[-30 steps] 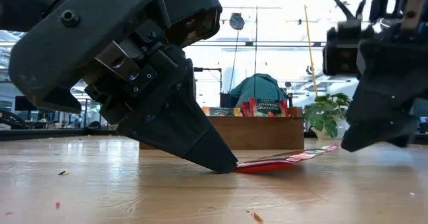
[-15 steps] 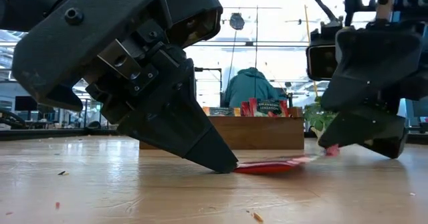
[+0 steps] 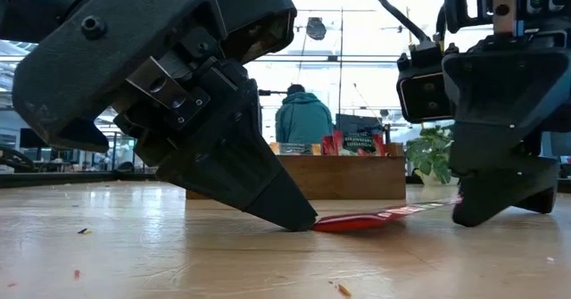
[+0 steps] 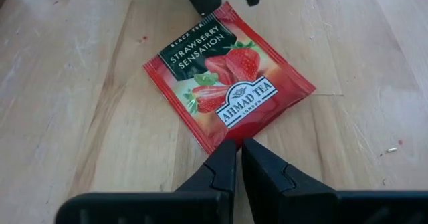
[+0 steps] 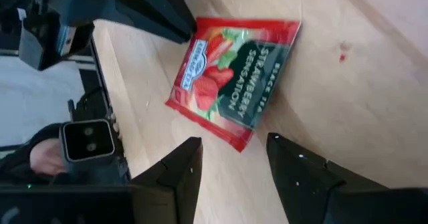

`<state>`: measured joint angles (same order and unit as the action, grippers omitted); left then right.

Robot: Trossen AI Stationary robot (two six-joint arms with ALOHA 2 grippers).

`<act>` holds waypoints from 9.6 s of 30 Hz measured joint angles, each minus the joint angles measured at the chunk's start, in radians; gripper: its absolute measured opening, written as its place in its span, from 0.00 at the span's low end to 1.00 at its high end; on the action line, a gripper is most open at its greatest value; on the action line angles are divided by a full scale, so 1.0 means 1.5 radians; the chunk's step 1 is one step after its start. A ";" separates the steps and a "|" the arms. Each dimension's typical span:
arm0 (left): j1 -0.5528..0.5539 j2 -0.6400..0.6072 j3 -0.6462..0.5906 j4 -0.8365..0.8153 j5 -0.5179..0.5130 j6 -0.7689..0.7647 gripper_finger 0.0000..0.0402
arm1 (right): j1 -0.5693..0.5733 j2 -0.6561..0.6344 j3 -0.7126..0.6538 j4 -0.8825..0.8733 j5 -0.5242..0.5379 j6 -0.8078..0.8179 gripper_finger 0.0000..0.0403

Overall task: Pick & Place Tea
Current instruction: Put the red tea bag into the right section of the wooden organizer, then adjust the red tea bags in the wooden organizer

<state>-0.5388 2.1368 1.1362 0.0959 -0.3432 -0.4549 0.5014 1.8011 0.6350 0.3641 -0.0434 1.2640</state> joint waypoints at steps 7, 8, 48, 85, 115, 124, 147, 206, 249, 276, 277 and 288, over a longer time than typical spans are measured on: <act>-0.001 0.000 0.000 0.002 -0.008 0.004 0.09 | -0.006 -0.004 -0.001 -0.014 -0.009 0.002 0.40; -0.001 0.000 0.000 0.003 -0.012 0.007 0.09 | -0.006 -0.003 -0.001 -0.011 -0.009 0.005 0.40; -0.004 -0.034 -0.002 -0.003 0.026 0.115 0.09 | 0.016 -0.054 -0.004 0.014 0.100 -0.220 0.01; -0.093 -0.094 -0.002 -0.196 -0.120 0.093 0.09 | -0.215 -0.128 0.382 -0.728 0.203 -0.911 0.00; -0.095 -0.094 -0.001 -0.205 -0.113 0.079 0.09 | -0.242 -0.080 0.347 -0.693 0.189 -0.886 0.22; -0.094 -0.094 -0.001 -0.206 -0.103 0.074 0.09 | -0.242 -0.095 0.347 -0.686 0.239 -0.862 0.45; -0.088 -0.206 -0.001 -0.338 -0.238 0.016 0.09 | -0.212 -0.173 0.347 -0.596 0.317 -0.916 0.42; -0.118 -0.210 -0.002 -0.342 -0.244 -0.025 0.09 | -0.297 -0.148 0.275 -0.564 0.246 -0.982 0.00; -0.121 -0.210 -0.028 -0.336 -0.242 -0.028 0.09 | -0.334 -0.223 0.304 -0.626 0.080 -0.981 0.33; -0.123 -0.210 -0.045 -0.292 -0.236 -0.020 0.09 | -0.352 -0.184 0.303 -0.643 0.060 -0.962 0.22; -0.123 -0.210 -0.045 -0.292 -0.236 -0.020 0.09 | -0.352 -0.184 0.303 -0.644 0.058 -0.960 0.21; -0.123 -0.210 -0.045 -0.292 -0.236 -0.020 0.09 | -0.352 -0.179 0.289 -0.606 0.081 -0.918 0.01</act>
<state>-0.7226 1.8214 1.0683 -0.3424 -0.6975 -0.4843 -0.0265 1.5326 1.0683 -0.5446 0.0778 -0.1123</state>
